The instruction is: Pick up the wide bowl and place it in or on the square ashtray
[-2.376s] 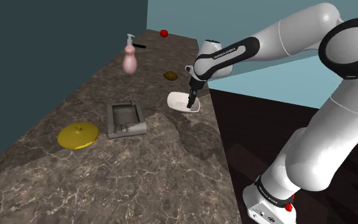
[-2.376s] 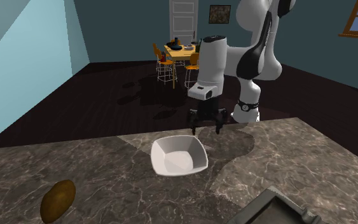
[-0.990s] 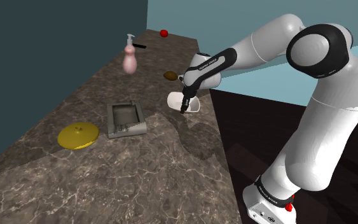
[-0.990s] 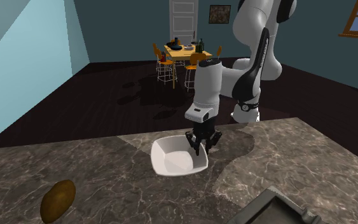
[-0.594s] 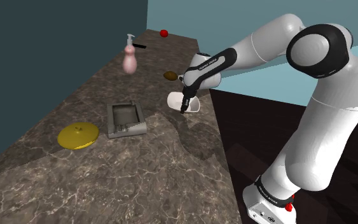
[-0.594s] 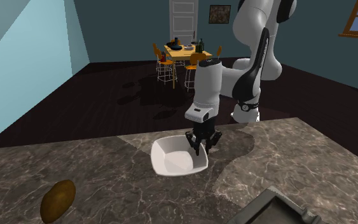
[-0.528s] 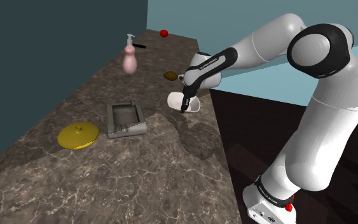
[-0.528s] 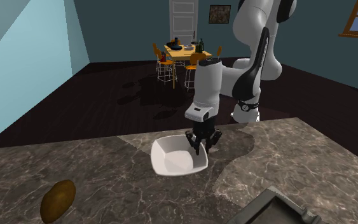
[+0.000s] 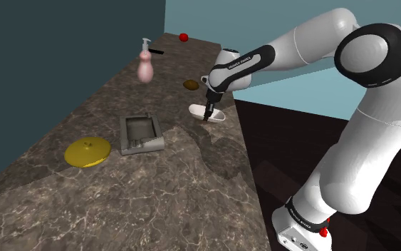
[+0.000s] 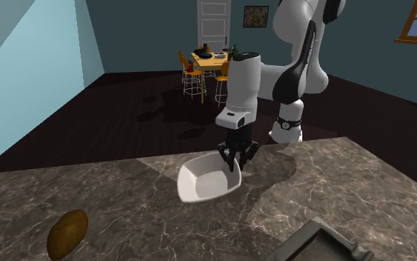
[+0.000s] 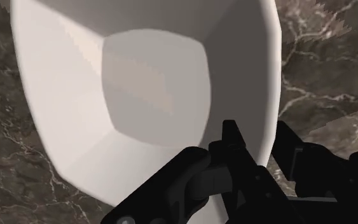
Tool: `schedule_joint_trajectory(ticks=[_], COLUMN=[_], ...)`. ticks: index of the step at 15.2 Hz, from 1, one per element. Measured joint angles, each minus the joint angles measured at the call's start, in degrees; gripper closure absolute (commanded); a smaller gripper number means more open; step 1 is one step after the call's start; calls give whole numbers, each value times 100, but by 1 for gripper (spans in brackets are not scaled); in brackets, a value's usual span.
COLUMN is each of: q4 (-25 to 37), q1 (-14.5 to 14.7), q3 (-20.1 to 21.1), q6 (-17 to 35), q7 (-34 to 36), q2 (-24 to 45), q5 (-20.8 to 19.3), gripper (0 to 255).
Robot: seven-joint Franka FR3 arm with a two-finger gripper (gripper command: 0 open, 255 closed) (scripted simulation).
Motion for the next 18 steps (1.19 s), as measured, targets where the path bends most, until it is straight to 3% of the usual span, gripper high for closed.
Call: schedule_joint_trajectory(ticks=[14,18], q4=[444,644], q1=[24,243], q3=[-42,158], q6=[-1032,-1138], q7=[233,676], q2=[-603,-528], q5=[-290,-329], gripper=[255,255])
